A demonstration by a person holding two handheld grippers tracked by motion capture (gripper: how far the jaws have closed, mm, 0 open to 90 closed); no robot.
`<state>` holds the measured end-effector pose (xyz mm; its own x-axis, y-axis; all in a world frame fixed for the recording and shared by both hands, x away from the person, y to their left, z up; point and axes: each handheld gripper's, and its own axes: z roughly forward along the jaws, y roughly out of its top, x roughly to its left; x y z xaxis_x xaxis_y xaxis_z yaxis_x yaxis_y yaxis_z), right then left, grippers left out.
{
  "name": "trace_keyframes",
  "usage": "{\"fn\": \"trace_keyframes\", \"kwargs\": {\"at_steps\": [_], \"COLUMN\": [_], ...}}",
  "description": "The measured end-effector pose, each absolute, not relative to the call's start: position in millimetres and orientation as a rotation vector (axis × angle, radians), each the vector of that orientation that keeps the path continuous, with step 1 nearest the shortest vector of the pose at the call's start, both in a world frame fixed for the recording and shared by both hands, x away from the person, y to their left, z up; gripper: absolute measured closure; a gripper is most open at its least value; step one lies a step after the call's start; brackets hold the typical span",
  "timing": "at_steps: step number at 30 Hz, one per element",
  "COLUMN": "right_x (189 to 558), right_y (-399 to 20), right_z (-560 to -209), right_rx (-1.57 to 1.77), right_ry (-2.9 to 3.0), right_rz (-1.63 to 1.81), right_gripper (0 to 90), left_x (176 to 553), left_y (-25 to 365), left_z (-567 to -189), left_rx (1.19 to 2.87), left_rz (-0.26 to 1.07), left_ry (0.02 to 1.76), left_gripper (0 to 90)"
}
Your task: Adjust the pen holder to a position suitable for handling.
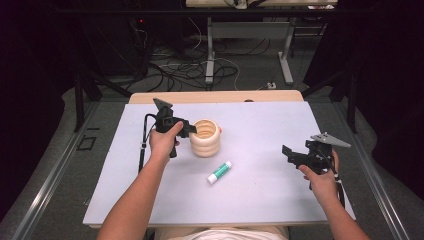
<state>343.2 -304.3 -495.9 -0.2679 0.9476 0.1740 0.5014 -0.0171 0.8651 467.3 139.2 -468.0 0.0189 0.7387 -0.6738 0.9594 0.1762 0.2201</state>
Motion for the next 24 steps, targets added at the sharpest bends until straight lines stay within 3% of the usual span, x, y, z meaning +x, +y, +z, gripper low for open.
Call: {"fn": "trace_keyframes", "kwargs": {"at_steps": [24], "right_x": [344], "right_y": [-303], "right_z": [-498], "right_rx": [1.498], "right_ry": [1.778], "right_rz": [1.238], "right_gripper": [5.5], "left_x": [468], "left_y": [124], "left_z": [-483], "left_rx": [1.662], "left_rz": [-0.418], "left_ry": [1.775], "left_gripper": [63.5]}}
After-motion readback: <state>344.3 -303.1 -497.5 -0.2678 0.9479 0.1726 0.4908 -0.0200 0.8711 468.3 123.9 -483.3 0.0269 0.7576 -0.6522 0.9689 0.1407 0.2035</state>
